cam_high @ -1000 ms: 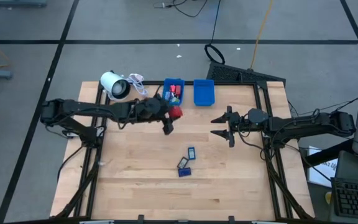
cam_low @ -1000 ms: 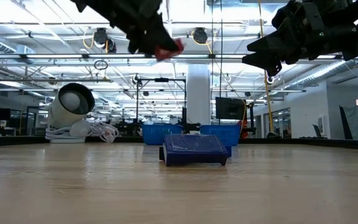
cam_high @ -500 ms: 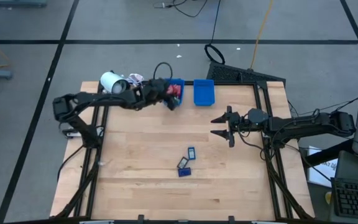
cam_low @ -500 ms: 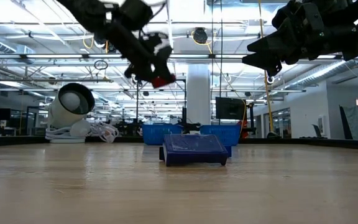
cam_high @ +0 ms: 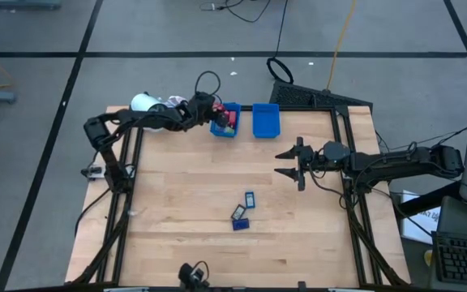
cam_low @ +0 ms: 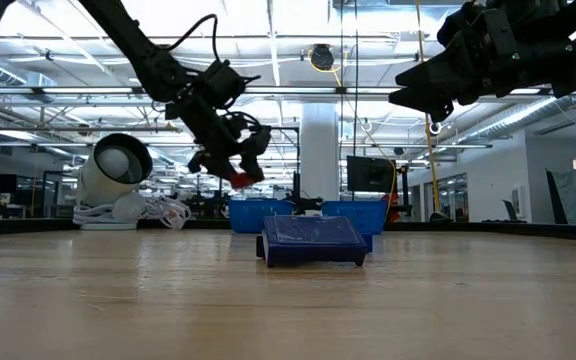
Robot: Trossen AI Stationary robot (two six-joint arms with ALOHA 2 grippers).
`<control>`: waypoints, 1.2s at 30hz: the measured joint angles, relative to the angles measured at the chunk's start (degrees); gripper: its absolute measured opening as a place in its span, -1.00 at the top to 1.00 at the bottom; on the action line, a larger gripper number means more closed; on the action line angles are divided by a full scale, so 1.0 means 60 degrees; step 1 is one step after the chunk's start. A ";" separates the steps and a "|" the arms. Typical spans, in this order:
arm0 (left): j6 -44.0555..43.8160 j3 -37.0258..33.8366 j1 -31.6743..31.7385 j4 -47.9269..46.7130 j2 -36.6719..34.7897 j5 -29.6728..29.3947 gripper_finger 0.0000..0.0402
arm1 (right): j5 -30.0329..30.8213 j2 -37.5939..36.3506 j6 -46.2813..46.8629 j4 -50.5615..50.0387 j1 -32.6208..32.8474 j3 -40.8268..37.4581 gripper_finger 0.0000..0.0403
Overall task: Pick & Place Office items
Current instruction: Put the red charger adapter into the left basket
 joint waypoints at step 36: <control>-0.0104 0.0002 -0.0177 0.1787 0.1038 -0.0112 -0.20 | 0.0004 0.0000 0.0004 0.0004 0.0000 0.0000 -0.10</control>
